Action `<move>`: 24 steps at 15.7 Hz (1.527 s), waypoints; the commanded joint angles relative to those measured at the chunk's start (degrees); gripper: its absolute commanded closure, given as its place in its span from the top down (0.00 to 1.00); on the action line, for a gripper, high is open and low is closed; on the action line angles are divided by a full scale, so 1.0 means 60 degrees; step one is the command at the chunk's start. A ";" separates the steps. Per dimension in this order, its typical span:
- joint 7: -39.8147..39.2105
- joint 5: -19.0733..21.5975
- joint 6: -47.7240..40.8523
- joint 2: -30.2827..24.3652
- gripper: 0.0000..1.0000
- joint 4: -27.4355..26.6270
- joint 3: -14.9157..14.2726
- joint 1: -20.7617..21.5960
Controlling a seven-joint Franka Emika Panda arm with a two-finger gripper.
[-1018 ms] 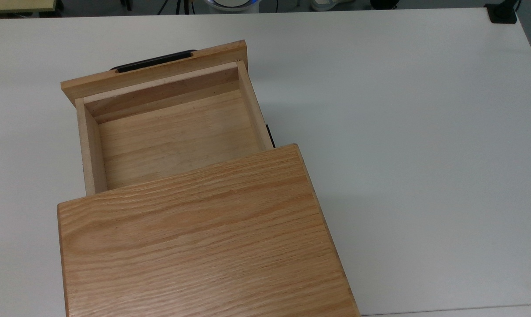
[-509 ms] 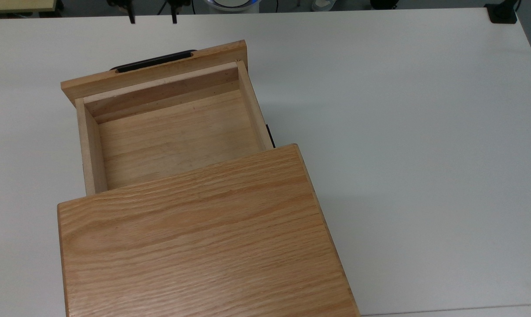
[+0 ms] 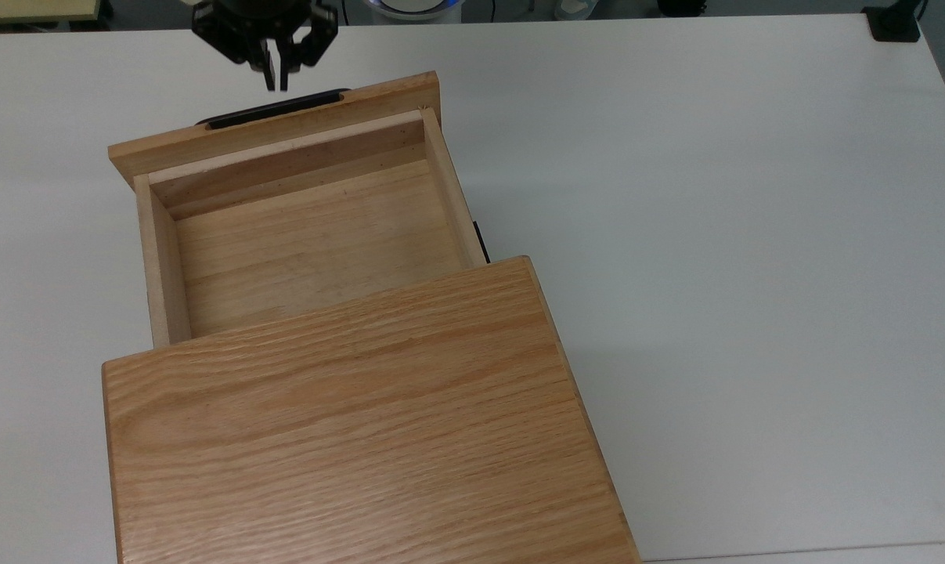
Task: Close the drawer by sliding it
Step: 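Push the open oak drawer into the cabinet with the gripper at its handle, then press the drawer front flush against the cabinet with the gripper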
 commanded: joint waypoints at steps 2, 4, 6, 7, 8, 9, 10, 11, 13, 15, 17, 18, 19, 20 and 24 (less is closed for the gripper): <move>0.0750 0.0047 0.1118 0.0324 0.12 -0.0075 -0.0015 0.0019; 0.0882 0.0222 0.1646 0.0528 0.11 -0.0045 -0.0015 0.0019; 0.1029 0.0281 0.1925 0.0821 0.11 0.0217 -0.0015 0.0048; 0.1102 0.0296 0.2056 0.0953 0.11 0.0334 0.0000 0.0063; 0.1117 0.0282 0.2188 0.1070 0.11 0.0466 0.0000 0.0063; 0.1132 0.0296 0.2320 0.1130 0.11 0.0540 0.0000 0.0077; 0.1132 0.0253 0.2452 0.1290 0.11 0.0570 0.0000 0.0106; 0.1176 0.0238 0.2627 0.1451 0.11 0.0759 0.0072 0.0136; 0.1380 0.0209 0.2790 0.1904 0.11 0.1344 0.0102 0.0194; 0.1702 0.0179 0.2805 0.2329 0.09 0.1929 0.0102 0.0443; 0.2141 0.0193 0.3124 0.2652 0.09 0.2355 0.0102 0.0473; 0.2418 0.0194 0.3460 0.2697 0.09 0.2401 0.0102 0.0473; 0.2639 0.0179 0.3754 0.2770 0.09 0.2401 0.0102 0.0531; 0.2844 0.0135 0.4090 0.2945 0.09 0.2430 0.0088 0.0720; 0.3197 0.0047 0.4694 0.3590 0.09 0.3146 0.0088 0.0766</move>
